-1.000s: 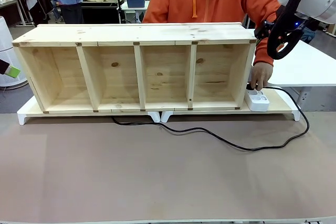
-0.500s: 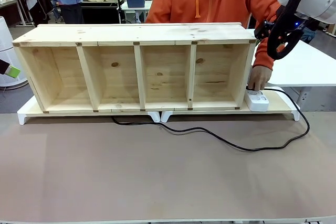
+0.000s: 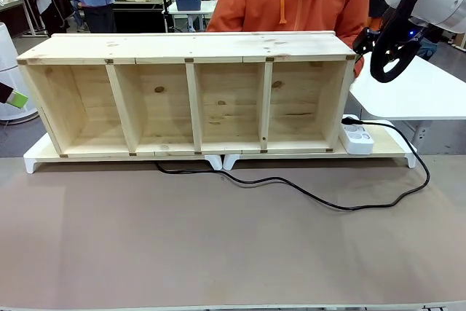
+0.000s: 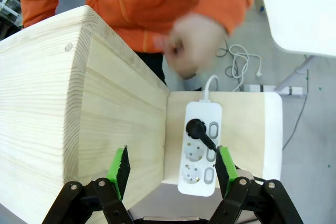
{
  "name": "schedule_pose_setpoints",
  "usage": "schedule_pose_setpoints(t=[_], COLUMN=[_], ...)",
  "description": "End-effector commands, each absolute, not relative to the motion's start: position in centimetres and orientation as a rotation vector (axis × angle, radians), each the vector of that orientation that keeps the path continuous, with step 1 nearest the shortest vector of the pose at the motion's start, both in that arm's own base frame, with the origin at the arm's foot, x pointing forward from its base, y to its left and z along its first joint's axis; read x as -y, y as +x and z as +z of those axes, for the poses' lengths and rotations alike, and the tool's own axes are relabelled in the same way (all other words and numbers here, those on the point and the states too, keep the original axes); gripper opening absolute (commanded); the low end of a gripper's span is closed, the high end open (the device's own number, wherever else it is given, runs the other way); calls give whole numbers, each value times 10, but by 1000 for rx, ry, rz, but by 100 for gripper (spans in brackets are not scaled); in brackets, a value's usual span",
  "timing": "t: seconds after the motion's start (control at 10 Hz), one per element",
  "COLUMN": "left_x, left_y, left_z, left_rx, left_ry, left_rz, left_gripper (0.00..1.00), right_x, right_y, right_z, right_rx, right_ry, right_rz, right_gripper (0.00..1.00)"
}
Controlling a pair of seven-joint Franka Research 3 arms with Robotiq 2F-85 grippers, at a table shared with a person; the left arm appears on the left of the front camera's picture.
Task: Perform cable management.
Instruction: Release the Power Cable when the human grasps it.
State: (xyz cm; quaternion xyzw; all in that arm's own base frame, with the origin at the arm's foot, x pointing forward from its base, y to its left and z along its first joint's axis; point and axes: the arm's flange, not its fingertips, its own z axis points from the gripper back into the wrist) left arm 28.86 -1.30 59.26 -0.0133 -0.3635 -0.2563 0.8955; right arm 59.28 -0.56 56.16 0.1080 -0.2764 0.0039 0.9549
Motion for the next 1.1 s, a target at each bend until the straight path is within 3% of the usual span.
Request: schedule_pose_setpoints(t=[0.0, 1.0], left_x=[12, 12], left_y=[289, 289], left_z=[593, 593], left_rx=[756, 756], left_ry=[-27, -27], left_rz=[-527, -527], left_gripper=[100, 100], right_x=[7, 7], right_y=[593, 593], right_z=[561, 561], right_rx=[561, 561], right_ry=[222, 222], right_rz=[4, 4], right_gripper=[84, 84])
